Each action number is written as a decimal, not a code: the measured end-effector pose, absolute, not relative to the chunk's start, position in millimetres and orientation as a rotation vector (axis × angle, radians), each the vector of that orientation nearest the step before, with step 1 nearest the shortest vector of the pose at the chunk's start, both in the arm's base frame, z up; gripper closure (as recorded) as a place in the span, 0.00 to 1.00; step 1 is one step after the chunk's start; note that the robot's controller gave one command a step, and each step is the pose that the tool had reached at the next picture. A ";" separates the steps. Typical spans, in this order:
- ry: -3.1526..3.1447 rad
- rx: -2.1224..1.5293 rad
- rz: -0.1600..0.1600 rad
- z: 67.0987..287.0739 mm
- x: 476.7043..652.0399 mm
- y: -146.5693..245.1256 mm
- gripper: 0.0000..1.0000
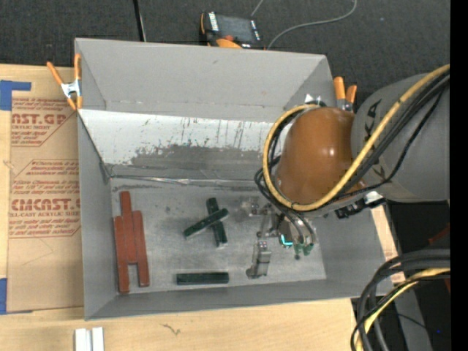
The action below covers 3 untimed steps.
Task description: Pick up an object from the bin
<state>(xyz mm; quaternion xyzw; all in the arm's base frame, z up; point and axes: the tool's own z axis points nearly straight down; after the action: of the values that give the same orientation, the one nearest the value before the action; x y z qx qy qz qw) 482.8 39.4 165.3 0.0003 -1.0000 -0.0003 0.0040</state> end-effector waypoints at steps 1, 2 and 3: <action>-3.154 -0.078 -0.003 70.0 545.0 69.4 0.00; -3.142 0.086 -0.005 69.8 535.4 132.4 0.00; -3.140 0.079 -0.002 70.3 535.7 129.6 1.00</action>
Offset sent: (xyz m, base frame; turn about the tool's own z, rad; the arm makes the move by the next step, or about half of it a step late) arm 0.0576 0.0292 -0.0953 0.0495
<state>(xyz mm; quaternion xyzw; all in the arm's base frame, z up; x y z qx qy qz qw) 535.7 129.6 70.3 0.0252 -0.9997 -0.0006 0.0001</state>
